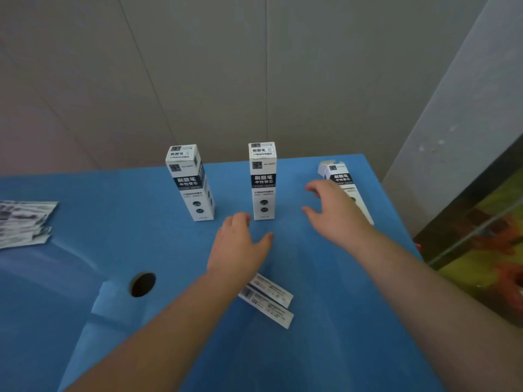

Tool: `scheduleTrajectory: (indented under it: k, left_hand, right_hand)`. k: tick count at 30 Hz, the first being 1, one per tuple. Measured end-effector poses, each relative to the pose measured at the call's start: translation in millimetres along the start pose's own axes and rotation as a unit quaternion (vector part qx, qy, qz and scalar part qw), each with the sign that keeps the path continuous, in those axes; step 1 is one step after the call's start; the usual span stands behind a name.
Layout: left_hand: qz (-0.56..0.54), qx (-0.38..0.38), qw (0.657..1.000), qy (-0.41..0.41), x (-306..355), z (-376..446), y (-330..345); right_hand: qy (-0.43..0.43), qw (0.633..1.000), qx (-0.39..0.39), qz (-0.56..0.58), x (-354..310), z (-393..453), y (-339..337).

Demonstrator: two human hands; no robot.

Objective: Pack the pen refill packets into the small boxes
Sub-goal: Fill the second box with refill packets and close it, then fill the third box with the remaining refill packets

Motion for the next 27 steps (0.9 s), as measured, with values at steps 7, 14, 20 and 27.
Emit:
scheduleTrajectory:
  k: [7, 14, 20, 27]
  left_hand:
    - [0.025, -0.084, 0.989, 0.119, 55, -17, 26]
    - [0.014, -0.11, 0.976, 0.186, 129, -9, 81]
    - [-0.06, -0.107, 0.992, 0.0, 158, 40, 132]
    - [0.002, -0.09, 0.991, -0.095, 166, 74, 164]
  right_hand:
    - [0.052, 0.991, 0.017, -0.118, 45, -32, -61]
    - [0.113, 0.98, 0.032, -0.162, 100, -81, -106]
    - [0.157, 0.97, 0.053, -0.18, 138, -112, -135]
    - [0.167, 0.971, 0.053, -0.165, 160, -113, -142]
Point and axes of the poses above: each hand's wrist, its own z-axis towards the middle knuckle, its own y-axis out of the palm, x = y × z, the point moved 6 cm from there along z, towards the middle knuckle, and after that the axes turned 7 degrees about x, right-handed, at the moved point
